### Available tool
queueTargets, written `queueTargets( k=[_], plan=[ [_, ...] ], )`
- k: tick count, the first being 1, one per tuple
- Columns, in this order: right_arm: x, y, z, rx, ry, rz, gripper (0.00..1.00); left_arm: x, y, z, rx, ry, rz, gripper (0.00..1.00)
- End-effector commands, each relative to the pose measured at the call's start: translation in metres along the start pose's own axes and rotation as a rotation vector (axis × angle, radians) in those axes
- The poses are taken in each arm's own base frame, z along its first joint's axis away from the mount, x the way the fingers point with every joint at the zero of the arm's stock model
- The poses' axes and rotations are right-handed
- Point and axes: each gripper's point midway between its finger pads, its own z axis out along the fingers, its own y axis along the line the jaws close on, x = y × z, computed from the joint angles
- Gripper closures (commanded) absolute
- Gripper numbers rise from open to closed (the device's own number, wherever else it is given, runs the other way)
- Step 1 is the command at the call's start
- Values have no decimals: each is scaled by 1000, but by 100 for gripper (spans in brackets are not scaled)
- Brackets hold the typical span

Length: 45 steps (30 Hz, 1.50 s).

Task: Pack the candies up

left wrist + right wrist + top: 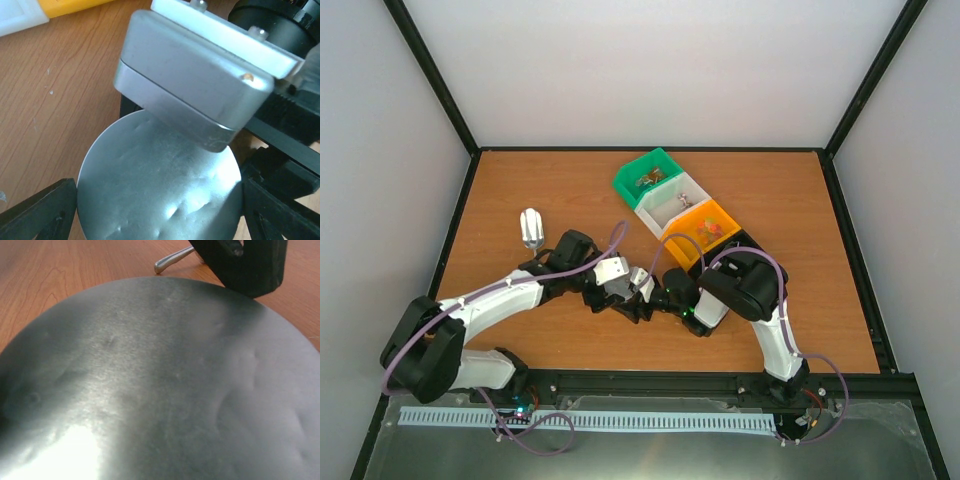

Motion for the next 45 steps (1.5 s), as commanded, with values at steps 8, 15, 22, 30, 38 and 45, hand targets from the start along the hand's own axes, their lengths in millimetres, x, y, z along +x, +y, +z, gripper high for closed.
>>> queueTargets(
  k=[8,15,22,30,38,45],
  plan=[
    [45,13,0,-27,144,79,55,-11,6,0,-13,6,49,10],
    [42,18,0,-54,136,68,55,-3,-1,-1,21,46,107,20],
    [37,42,-8,-194,111,12,54,20,-29,-1,173,122,169,34],
    [38,64,-16,-339,133,-121,47,49,-50,-2,292,192,308,40],
    [27,39,-13,-179,103,-4,15,49,-32,7,179,202,206,44],
    [13,21,-13,-49,31,54,7,39,-22,5,101,153,173,42]
  ],
)
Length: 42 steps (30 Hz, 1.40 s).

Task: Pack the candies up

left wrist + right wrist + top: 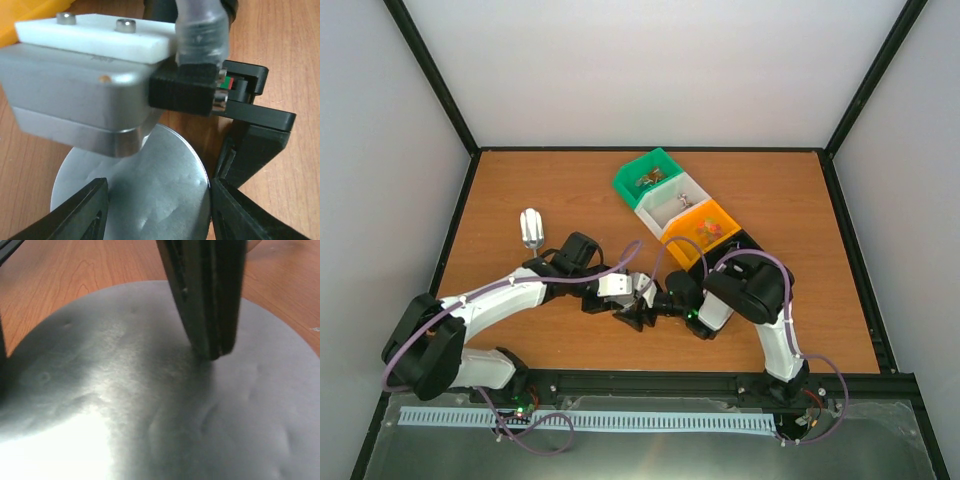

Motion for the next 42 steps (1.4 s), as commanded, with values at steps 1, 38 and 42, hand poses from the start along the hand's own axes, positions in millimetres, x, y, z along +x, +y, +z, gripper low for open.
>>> queueTargets(
  k=[1,38,42],
  plan=[
    [8,3,-2,34,-6,70,5,35,0,5,-41,122,-104,42],
    [5,5,3,136,-25,-22,24,4,18,-7,-101,19,-174,0],
    [5,6,4,133,-26,-25,26,0,20,-7,-96,10,-169,2]
  ],
)
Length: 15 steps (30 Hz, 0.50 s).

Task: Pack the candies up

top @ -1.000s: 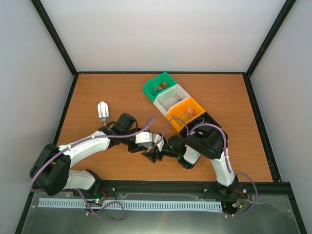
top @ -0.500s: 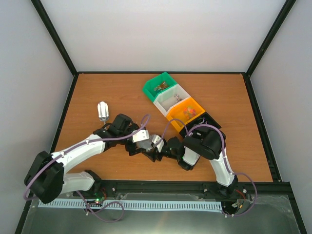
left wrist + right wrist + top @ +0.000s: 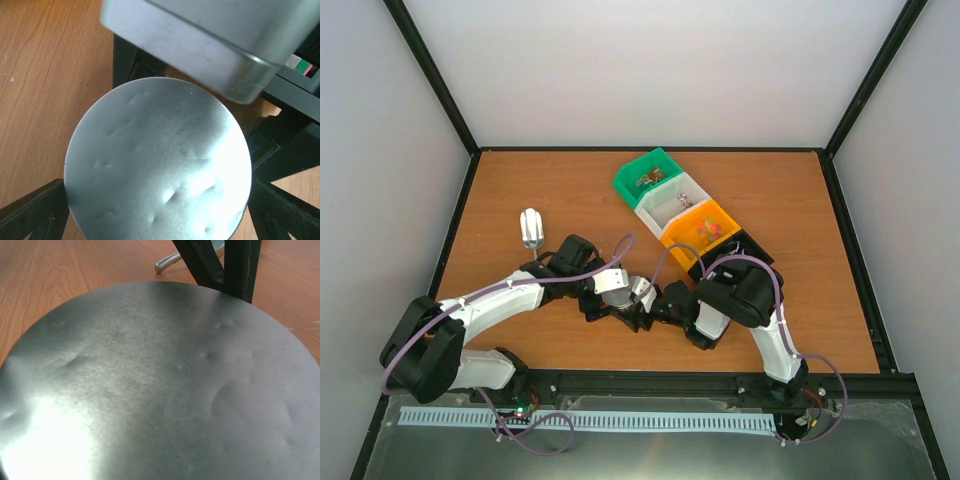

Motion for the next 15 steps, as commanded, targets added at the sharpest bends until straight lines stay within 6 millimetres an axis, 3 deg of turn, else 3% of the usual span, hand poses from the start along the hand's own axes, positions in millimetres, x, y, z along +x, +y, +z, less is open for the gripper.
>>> queueTargets(
  k=[1,8,15],
  plan=[
    [7,8,0,-22,14,-31,27,-22,8,-7,-1,-55,4,2],
    [9,9,1,-28,17,-30,29,-33,8,-14,-1,-100,0,0],
    [9,9,1,-31,18,-31,31,-28,8,-7,10,-78,4,5]
  ],
)
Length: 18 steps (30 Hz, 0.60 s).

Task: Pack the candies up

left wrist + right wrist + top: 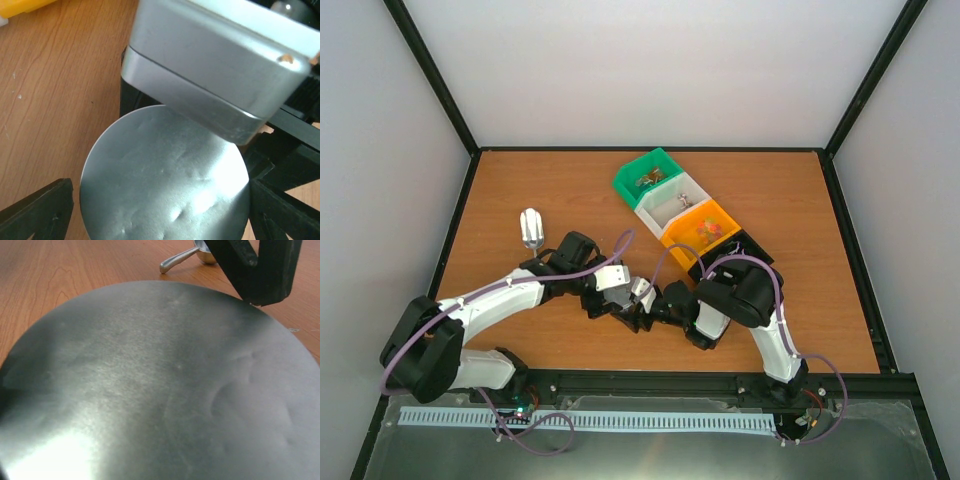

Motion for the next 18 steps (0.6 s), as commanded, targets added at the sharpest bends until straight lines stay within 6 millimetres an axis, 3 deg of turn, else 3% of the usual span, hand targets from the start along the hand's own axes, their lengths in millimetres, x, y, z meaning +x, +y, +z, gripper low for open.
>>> queueTargets(
  k=[1,7,18],
  plan=[
    [8,7,1,-16,19,-28,31,-15,6,-3,1,-39,3,6],
    [7,8,1,-25,16,-33,34,-12,2,-1,27,-27,20,17],
    [9,10,1,-35,19,-40,37,-7,3,3,18,-12,2,8]
  ],
)
